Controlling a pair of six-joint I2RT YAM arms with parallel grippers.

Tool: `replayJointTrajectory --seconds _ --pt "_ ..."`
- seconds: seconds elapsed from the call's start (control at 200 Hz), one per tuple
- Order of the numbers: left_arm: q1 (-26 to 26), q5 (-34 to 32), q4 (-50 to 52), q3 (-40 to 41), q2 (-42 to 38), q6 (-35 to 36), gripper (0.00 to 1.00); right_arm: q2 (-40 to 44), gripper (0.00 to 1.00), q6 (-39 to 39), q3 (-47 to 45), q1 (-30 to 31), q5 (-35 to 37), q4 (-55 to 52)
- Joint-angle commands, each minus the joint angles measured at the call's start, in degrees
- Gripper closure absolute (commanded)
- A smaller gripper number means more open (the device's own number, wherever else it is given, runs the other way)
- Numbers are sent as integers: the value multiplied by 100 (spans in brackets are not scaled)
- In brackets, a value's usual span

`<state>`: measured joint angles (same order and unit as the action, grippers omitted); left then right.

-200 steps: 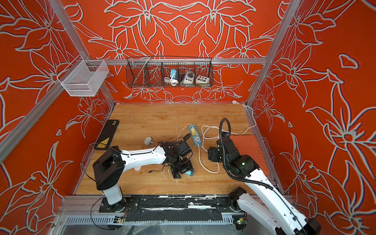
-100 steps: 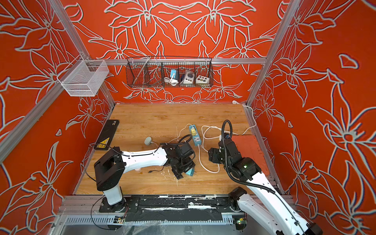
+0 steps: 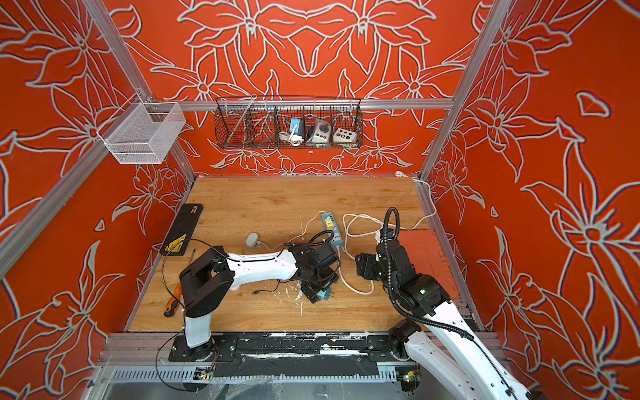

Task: Charge the bluetooth headset
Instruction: Pick up the plug from the center of the board.

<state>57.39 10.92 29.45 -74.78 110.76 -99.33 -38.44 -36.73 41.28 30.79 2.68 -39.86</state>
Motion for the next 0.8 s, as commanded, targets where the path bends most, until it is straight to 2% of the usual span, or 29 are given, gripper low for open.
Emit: replayJointTrajectory --seconds 0.0,0.275,0.37,0.485,0.605,0.796 --pt "10 -143 207 -70 162 -165 24 56 28 36 -91 -23 -91 123" --pt "-68 -178 358 60 248 -195 25 129 28 57 -100 -27 -171 261" --pt "-169 -189 307 233 213 -196 33 184 28 60 -114 -29 -164 283" --pt "-249 -162 399 319 172 -166 36 214 28 29 -180 -34 -209 367" --pt "-283 -200 364 428 65 -121 48 200 28 -1 -214 -29 -218 433" --pt "-340 -223 377 507 -30 1 54 176 28 -37 -259 -29 -225 505"
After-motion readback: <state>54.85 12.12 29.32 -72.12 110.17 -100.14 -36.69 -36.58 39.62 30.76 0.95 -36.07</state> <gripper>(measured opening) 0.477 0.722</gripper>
